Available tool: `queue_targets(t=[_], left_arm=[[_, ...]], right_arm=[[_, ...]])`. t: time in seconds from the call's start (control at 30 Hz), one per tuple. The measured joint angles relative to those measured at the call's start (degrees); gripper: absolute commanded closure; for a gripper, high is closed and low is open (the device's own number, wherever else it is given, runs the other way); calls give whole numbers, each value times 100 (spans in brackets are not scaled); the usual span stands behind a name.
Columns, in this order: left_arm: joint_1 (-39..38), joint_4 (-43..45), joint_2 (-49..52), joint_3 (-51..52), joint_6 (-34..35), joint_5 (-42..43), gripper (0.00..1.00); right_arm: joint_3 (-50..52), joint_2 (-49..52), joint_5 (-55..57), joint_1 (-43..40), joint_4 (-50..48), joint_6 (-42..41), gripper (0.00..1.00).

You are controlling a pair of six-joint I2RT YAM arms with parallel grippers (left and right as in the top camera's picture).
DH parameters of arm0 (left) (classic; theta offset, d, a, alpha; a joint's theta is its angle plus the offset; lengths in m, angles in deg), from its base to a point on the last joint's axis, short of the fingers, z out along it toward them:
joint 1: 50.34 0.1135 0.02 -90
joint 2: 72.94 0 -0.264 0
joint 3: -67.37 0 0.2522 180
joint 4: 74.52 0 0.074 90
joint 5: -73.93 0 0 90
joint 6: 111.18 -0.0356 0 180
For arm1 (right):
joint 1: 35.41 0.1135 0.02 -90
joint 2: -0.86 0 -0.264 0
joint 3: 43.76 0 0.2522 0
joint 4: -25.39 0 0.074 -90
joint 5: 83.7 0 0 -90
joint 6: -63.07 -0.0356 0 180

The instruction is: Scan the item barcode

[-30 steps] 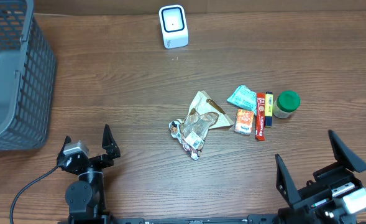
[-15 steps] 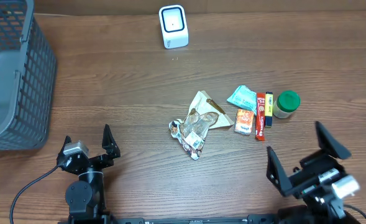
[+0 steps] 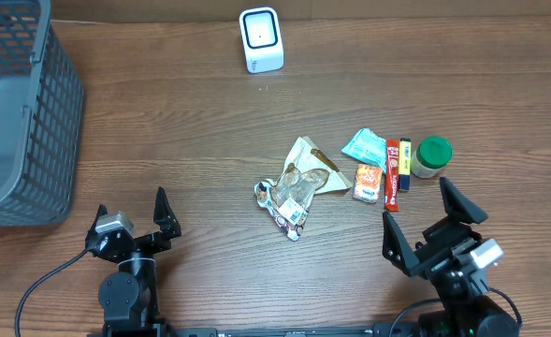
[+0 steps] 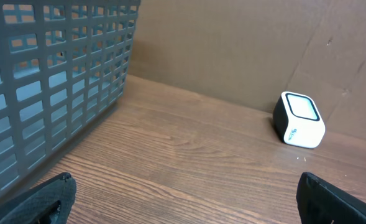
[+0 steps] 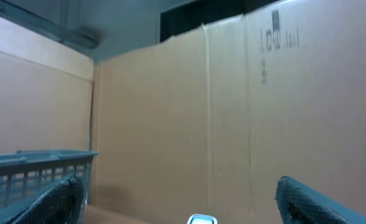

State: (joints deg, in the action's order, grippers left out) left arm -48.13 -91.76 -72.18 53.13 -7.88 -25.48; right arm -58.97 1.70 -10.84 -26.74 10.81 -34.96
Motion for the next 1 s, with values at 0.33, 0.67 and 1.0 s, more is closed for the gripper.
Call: queue_targets(t=[0.33, 0.67, 1.0], left_arm=[[0, 0, 0, 0, 0, 0, 0], [0, 0, 0, 0, 0, 0, 0], [0, 0, 0, 0, 0, 0, 0]], right_arm=[[39, -7, 4, 0, 1185, -79, 0], [39, -11, 157, 0, 2612, -76, 0], [39, -9, 343, 0, 3195, 398, 0]])
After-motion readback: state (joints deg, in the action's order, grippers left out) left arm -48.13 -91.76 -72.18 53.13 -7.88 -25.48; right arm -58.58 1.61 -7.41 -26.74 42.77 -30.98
